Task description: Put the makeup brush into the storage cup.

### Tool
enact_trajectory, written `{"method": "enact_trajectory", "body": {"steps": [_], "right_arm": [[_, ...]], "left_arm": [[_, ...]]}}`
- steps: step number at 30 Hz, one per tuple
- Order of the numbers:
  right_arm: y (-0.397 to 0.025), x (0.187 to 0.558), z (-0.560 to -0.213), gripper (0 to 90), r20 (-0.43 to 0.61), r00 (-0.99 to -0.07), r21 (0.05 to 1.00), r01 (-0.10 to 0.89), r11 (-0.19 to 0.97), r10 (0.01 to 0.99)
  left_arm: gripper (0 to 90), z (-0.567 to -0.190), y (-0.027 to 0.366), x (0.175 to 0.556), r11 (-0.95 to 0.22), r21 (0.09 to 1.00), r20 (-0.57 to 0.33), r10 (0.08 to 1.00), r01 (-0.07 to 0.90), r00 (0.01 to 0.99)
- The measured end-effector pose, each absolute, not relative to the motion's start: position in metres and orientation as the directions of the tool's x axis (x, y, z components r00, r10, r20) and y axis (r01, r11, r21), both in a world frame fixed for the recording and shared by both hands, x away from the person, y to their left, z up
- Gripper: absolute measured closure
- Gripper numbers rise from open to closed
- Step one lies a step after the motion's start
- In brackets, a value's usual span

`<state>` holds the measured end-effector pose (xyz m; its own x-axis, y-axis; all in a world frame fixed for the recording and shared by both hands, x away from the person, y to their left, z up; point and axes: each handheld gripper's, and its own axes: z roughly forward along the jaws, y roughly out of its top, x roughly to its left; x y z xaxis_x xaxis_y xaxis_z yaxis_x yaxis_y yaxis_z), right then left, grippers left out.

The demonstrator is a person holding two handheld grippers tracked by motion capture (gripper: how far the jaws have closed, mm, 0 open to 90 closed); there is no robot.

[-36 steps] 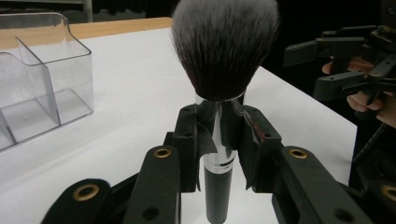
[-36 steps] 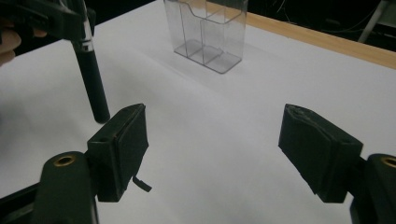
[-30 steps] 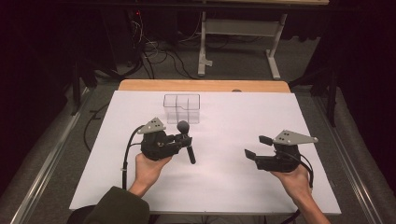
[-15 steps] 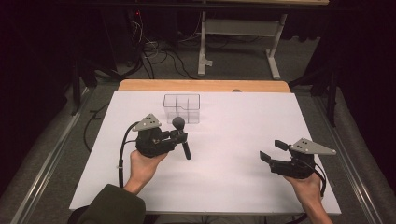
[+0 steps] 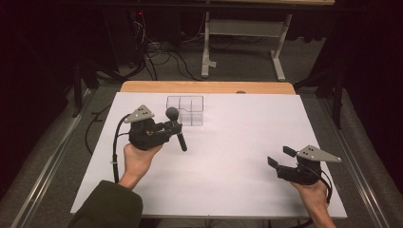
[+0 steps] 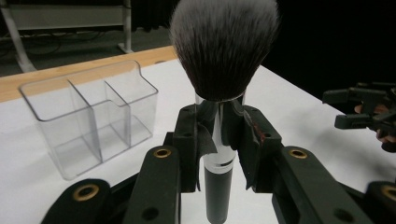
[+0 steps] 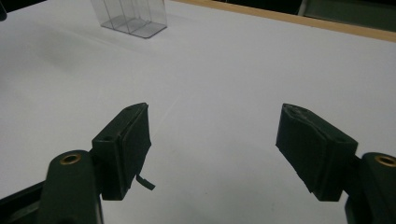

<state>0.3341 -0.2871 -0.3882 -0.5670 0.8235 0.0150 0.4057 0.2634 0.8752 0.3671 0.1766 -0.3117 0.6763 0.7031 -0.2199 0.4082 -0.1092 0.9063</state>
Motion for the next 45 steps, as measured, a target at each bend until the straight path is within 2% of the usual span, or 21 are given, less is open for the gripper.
{"method": "enact_trajectory", "body": {"steps": [8,17,35,45], "right_arm": [[-0.288,0.331,-0.393,27.0,0.007,-0.562,0.885,0.388,0.256,0.827],[-0.29,0.331,-0.397,26.4,0.06,-0.538,0.896,0.4,0.192,0.841],[-0.291,0.331,-0.399,26.1,0.077,-0.536,0.896,0.407,0.177,0.841],[-0.289,0.332,-0.4,26.1,0.056,-0.54,0.892,0.405,0.201,0.84]], "left_arm": [[70.0,-0.302,0.185,0.38,-0.095,0.908,-0.215,0.729,0.408,0.65],[70.0,-0.298,0.183,0.4,-0.097,0.902,-0.21,0.754,0.421,0.622],[70.0,-0.289,0.166,0.439,-0.099,0.896,-0.198,0.784,0.432,0.589],[70.0,-0.284,0.161,0.449,-0.102,0.903,-0.176,0.799,0.418,0.575]]}}
